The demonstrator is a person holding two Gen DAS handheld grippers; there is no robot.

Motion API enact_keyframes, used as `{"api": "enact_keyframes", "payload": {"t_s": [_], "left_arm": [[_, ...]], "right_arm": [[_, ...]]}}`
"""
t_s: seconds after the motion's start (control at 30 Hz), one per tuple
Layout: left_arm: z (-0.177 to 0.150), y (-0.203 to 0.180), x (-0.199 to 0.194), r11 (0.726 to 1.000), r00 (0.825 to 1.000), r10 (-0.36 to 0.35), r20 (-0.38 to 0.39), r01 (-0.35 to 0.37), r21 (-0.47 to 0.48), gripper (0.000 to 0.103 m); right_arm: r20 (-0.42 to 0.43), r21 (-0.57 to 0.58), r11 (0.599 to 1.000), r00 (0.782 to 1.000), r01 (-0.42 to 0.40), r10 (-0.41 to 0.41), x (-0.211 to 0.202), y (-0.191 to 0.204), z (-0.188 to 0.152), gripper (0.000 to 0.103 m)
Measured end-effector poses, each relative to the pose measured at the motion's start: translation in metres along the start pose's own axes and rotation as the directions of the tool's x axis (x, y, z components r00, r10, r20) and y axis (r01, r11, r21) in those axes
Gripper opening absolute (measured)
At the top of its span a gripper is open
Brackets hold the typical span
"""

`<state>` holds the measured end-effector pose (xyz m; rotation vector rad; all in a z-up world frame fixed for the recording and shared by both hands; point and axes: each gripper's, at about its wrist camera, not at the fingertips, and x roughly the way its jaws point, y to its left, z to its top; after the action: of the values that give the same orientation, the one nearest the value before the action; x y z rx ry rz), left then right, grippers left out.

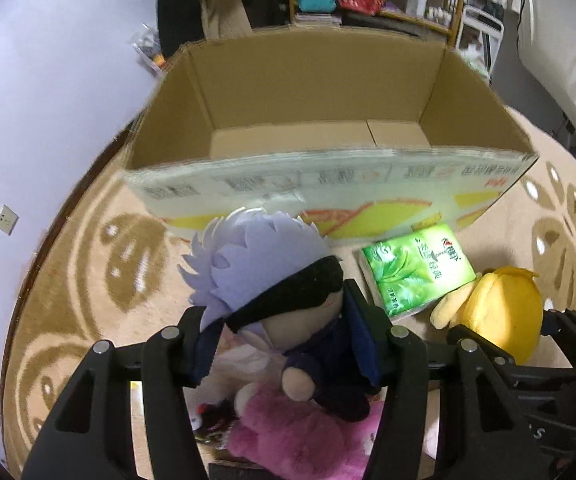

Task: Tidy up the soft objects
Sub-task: 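Lift the doll with the left tool while the right tool carries the yellow plush over the box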

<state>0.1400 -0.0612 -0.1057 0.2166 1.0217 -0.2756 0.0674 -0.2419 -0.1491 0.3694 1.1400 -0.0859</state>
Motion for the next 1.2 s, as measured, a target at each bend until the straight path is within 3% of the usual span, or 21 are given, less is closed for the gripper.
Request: {"api": "enact_keyframes", "payload": {"t_s": [0.47, 0.67, 0.87, 1.2], "left_arm": [[-0.012, -0.007, -0.069, 0.994, 0.986, 0.107, 0.127, -0.105, -0.019, 0.055], [-0.011, -0.001, -0.110, 0.991, 0.963, 0.136, 0.234, -0.135, -0.018, 0.055], [0.007, 0.009, -0.143, 0.993, 0.940, 0.113, 0.321, -0.098, -0.061, 0.055], [0.051, 0.010, -0.145, 0.983, 0.905, 0.184, 0.385, -0.180, -0.045, 0.055]], "right_arm": [[0.149, -0.031, 0.999, 0.988, -0.029, 0.033, -0.060, -0.001, 0.008, 0.085], [0.245, -0.075, 0.997, 0.969, -0.005, 0.023, -0.098, 0.021, -0.003, 0.085], [0.331, -0.121, 0.993, 0.943, 0.013, 0.028, -0.122, 0.038, -0.003, 0.085], [0.417, -0.205, 0.978, 0.907, 0.039, 0.051, -0.156, 0.077, 0.028, 0.085]]}}
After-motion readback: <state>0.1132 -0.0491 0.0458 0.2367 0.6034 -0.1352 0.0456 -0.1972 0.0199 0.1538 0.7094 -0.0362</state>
